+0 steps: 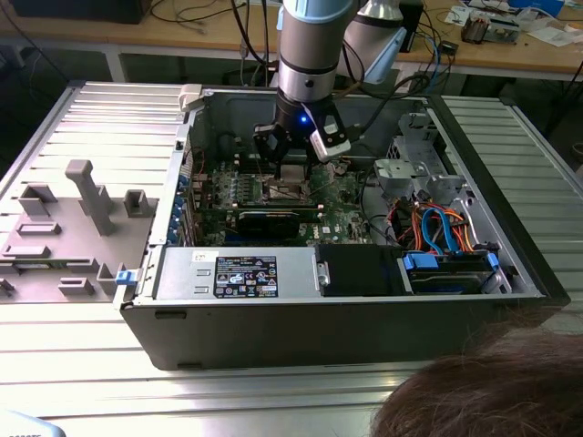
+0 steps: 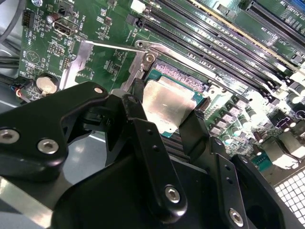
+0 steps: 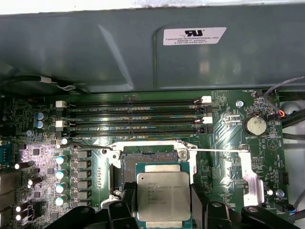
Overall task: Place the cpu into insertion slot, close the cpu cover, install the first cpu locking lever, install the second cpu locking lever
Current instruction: 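Place the cpu into insertion slot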
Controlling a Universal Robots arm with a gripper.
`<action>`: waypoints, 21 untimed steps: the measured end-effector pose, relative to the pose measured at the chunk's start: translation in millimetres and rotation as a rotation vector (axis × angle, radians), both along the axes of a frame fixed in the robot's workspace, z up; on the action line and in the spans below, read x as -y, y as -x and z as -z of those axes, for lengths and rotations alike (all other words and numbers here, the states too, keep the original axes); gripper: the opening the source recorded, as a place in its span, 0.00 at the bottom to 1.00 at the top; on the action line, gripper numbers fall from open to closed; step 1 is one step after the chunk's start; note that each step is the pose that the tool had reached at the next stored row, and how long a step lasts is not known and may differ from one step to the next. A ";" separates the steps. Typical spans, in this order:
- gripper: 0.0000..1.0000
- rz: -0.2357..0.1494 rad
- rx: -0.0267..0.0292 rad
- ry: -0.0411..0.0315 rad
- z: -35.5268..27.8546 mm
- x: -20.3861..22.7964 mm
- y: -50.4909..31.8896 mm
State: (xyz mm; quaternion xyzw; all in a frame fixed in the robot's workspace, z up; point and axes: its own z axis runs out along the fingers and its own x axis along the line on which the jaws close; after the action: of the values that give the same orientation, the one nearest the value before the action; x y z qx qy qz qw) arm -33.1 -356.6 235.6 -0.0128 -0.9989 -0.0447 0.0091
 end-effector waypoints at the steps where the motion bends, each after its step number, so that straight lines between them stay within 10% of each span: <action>1: 0.55 0.000 0.0000 0.0000 0.3 0.0 0.0; 21: 0.55 0.000 0.0000 0.0000 3.7 0.0 0.0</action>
State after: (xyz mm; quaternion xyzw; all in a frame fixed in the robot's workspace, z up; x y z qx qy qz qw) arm -33.1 -356.6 231.9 -0.0128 -0.9989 -0.0447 0.0091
